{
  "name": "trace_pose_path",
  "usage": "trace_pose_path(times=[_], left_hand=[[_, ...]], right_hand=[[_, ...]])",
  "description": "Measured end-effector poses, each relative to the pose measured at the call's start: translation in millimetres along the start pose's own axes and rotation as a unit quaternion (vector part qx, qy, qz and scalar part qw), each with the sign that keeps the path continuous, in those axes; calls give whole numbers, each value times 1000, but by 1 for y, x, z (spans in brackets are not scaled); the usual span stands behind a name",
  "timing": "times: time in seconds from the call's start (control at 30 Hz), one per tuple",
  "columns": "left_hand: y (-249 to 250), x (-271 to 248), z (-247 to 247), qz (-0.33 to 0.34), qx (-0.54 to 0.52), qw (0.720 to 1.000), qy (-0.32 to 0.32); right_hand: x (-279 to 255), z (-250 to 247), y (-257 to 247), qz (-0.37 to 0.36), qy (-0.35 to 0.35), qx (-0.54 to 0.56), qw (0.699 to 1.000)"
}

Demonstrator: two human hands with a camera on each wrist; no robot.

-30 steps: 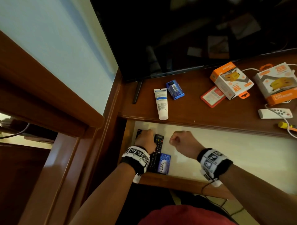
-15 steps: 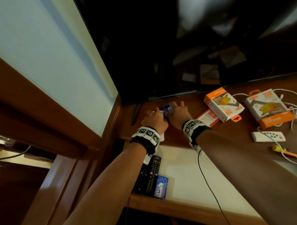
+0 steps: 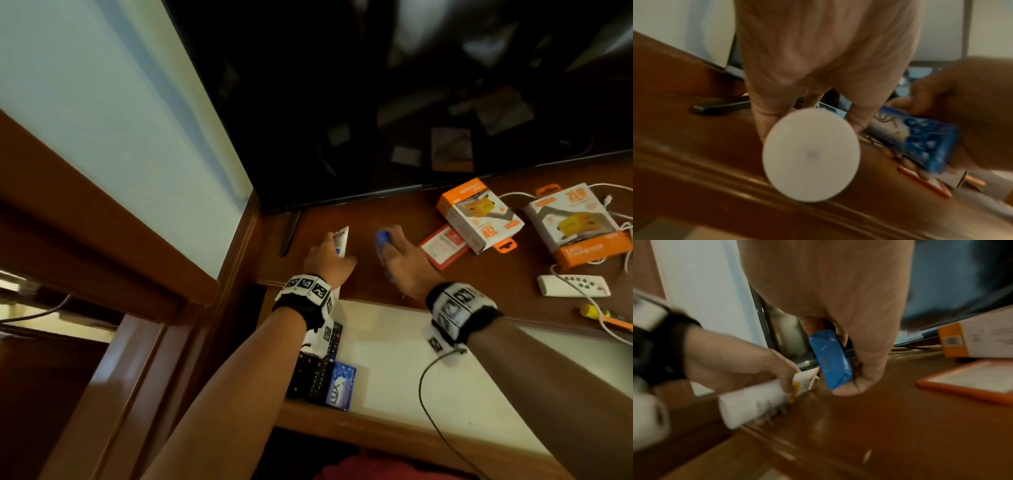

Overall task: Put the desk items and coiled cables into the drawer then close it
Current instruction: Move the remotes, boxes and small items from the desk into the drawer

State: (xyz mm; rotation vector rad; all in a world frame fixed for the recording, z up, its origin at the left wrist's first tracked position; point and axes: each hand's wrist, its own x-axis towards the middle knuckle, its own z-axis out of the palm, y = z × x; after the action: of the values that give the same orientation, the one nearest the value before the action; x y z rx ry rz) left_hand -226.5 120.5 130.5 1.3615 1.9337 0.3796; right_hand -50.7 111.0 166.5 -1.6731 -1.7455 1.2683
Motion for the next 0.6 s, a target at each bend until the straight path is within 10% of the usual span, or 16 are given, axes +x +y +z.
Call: trace_pose_path(times=[0.27, 0.6], left_hand=[[-28, -19, 15, -37, -278, 960, 11], [-39, -16, 7, -17, -343, 938, -50]], right_hand=[[-74, 62, 57, 28, -223, -78, 971], [-15, 126, 108, 179, -62, -48, 981]])
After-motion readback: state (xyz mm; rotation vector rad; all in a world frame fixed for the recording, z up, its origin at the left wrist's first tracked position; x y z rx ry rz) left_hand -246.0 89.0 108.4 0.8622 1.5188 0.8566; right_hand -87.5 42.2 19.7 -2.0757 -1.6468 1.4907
